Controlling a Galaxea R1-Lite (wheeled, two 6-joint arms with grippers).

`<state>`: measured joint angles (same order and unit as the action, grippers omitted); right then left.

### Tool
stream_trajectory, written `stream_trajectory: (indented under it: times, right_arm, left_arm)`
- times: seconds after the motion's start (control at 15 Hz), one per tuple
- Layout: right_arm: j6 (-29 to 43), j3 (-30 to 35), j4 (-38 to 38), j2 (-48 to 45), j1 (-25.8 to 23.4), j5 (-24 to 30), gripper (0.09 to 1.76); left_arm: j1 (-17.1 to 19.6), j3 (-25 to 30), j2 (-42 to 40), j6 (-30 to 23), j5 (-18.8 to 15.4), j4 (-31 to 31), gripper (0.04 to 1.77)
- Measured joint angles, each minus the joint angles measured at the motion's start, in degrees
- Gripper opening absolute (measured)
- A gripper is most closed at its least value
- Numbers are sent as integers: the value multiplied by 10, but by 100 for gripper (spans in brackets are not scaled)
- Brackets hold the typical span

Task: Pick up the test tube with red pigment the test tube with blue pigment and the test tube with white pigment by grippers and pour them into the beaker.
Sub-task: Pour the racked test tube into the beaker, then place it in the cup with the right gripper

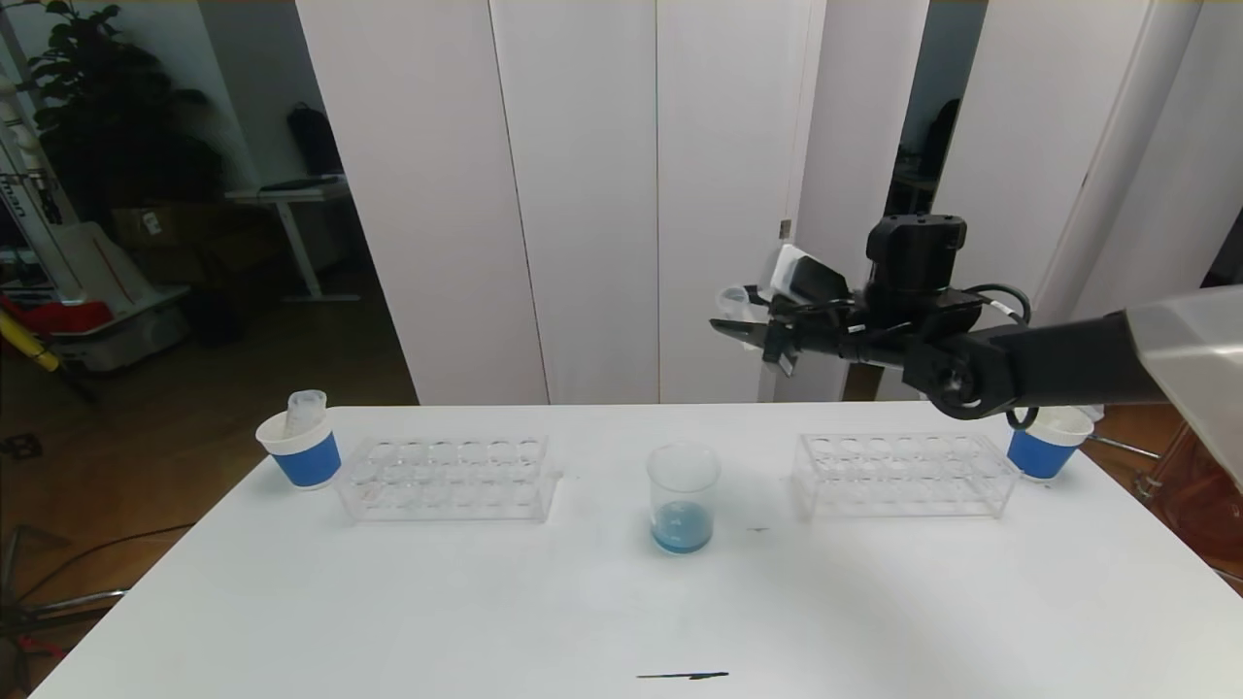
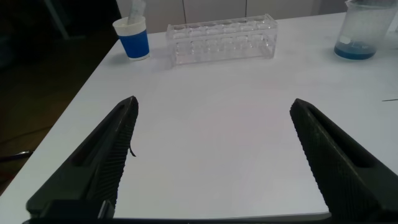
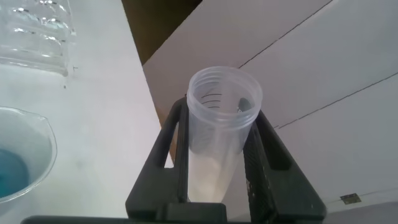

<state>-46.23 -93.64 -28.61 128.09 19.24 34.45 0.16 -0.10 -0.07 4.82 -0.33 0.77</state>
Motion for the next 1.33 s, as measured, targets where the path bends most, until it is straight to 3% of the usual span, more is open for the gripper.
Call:
stream_trajectory:
  times: [0.2,0.53,1.33]
  right_arm:
    - [-35,24,-78,0,18,21,59]
    - [-134,57,-85,6,27,48,59]
    - [-342,47,-149,55,5,67,59]
  left_arm:
    - [0,0,0,0,0,0,174]
    - [0,0,0,0,0,0,174]
    - [0,0,0,0,0,0,174]
